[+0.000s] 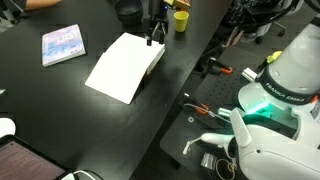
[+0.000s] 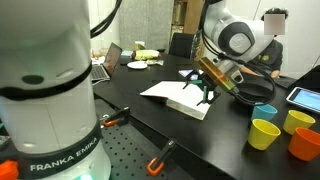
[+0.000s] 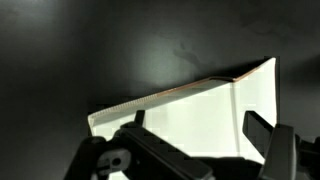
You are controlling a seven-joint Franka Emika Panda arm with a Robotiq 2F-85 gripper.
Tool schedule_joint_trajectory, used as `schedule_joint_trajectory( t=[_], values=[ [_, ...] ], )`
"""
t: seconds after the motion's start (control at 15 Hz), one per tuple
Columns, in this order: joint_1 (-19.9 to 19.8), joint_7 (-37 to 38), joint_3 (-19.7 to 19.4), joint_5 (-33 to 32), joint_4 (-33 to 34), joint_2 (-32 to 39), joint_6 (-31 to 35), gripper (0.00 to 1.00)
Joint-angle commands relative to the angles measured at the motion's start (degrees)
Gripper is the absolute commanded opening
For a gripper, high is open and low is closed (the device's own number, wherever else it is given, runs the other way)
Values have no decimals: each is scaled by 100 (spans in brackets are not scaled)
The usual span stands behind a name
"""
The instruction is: Open the book, then flip to the middle
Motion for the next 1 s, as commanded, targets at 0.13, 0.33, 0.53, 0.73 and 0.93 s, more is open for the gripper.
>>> schedule_joint_trajectory(
  t=[0.13,0.33,0.53,0.73,0.93],
  values=[
    [-205,-172,4,33,165,424,204,100],
    [-263,-63,4,-30,288,613,150,100],
    [-248,115,-25,-161,398,743,145,100],
    [-129,463,-109,-419,451,827,385,100],
    [-7,1128,-240,-930,399,790,690,100]
  ],
)
